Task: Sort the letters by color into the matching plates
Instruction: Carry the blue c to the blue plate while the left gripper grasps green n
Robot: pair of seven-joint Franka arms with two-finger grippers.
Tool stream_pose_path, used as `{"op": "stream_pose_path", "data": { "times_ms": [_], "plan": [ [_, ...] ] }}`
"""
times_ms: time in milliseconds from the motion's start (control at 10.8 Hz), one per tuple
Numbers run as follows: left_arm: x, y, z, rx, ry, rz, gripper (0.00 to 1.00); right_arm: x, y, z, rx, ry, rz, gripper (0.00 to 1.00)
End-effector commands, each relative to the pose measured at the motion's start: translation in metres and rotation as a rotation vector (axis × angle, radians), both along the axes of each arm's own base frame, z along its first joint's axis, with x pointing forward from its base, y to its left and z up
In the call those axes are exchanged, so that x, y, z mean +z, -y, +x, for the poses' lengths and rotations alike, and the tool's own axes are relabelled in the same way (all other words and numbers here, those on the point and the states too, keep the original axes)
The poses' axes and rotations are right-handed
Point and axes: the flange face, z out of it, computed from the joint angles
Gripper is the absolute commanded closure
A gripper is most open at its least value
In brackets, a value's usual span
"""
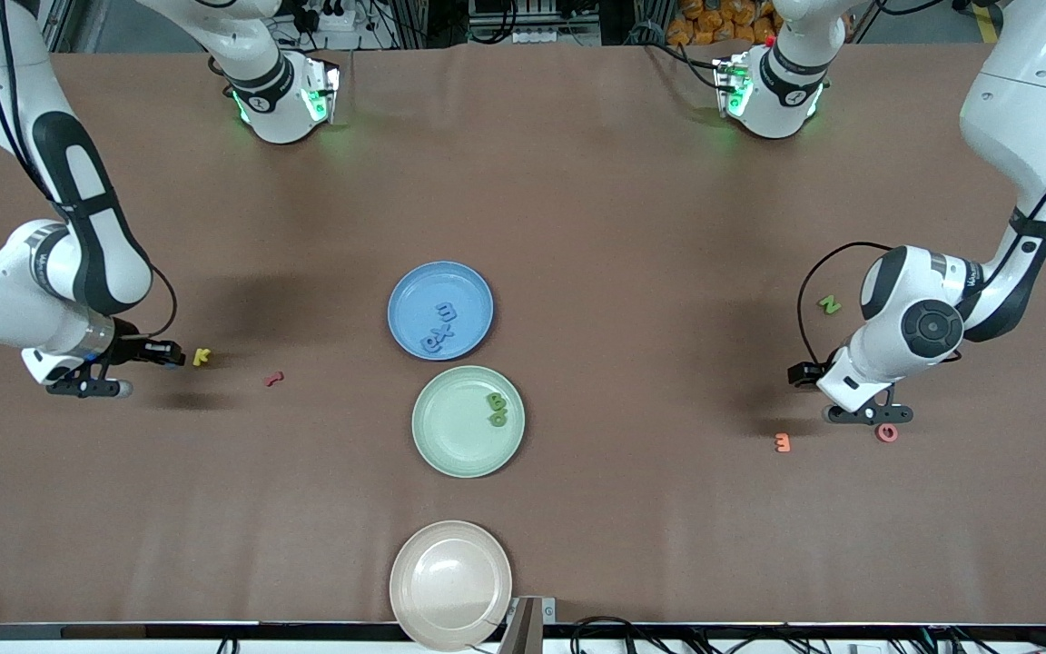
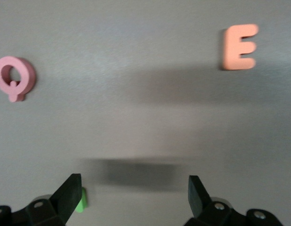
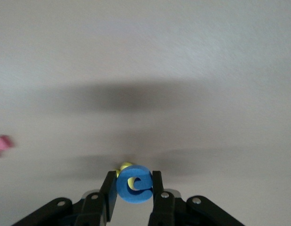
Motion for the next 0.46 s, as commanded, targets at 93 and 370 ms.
{"op": "stream_pose_path", "data": {
  "times_ms": [93, 370],
  "plan": [
    [-0.003, -0.054, -0.017, -0.031, -0.055, 0.029, 0.00, 0.021, -0.079, 0.028, -0.137, -0.007, 0.031, 1.00],
    [-0.006, -0.061, -0.023, -0.030, -0.065, 0.031, 0.00, 0.033, -0.173, 0.045, -0.261, -0.004, 0.056, 1.00]
  ]
}}
